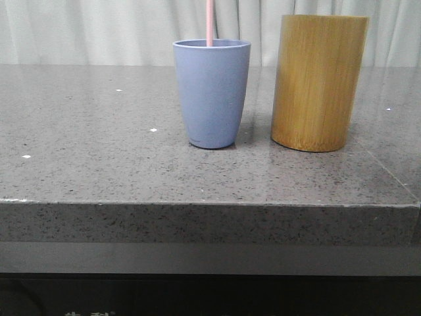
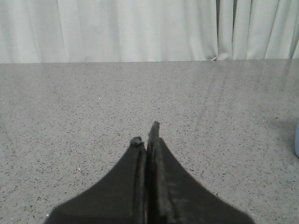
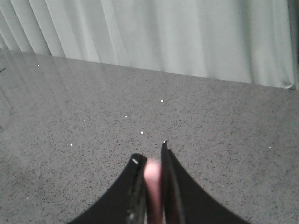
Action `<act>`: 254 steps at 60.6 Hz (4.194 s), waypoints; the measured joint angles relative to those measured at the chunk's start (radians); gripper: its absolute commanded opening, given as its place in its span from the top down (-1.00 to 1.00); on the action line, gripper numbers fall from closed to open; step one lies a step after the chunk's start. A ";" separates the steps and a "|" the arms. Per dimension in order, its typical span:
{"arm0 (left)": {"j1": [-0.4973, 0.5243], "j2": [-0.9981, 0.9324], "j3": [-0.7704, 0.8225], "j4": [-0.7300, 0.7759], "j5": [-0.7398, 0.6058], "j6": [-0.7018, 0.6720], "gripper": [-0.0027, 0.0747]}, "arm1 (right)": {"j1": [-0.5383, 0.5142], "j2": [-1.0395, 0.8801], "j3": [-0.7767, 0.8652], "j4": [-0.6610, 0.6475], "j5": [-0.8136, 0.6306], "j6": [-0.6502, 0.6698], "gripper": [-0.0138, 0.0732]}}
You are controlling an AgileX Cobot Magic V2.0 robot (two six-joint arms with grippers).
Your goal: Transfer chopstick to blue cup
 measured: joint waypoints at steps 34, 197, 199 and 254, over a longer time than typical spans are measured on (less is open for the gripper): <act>0.004 0.000 0.000 0.000 0.000 0.000 0.98 | -0.116 -0.191 -0.308 -0.066 0.589 -0.002 0.58; 0.047 -0.112 0.107 0.017 -0.040 -0.094 0.98 | -0.504 -1.488 0.879 -0.122 0.450 0.011 0.88; 0.056 -0.125 0.127 0.024 -0.048 -0.113 0.98 | -0.504 -1.488 0.879 -0.122 0.450 0.011 0.88; 0.095 -0.140 0.431 0.063 -0.259 -0.156 0.98 | -0.504 -1.488 0.881 -0.122 0.448 0.011 0.88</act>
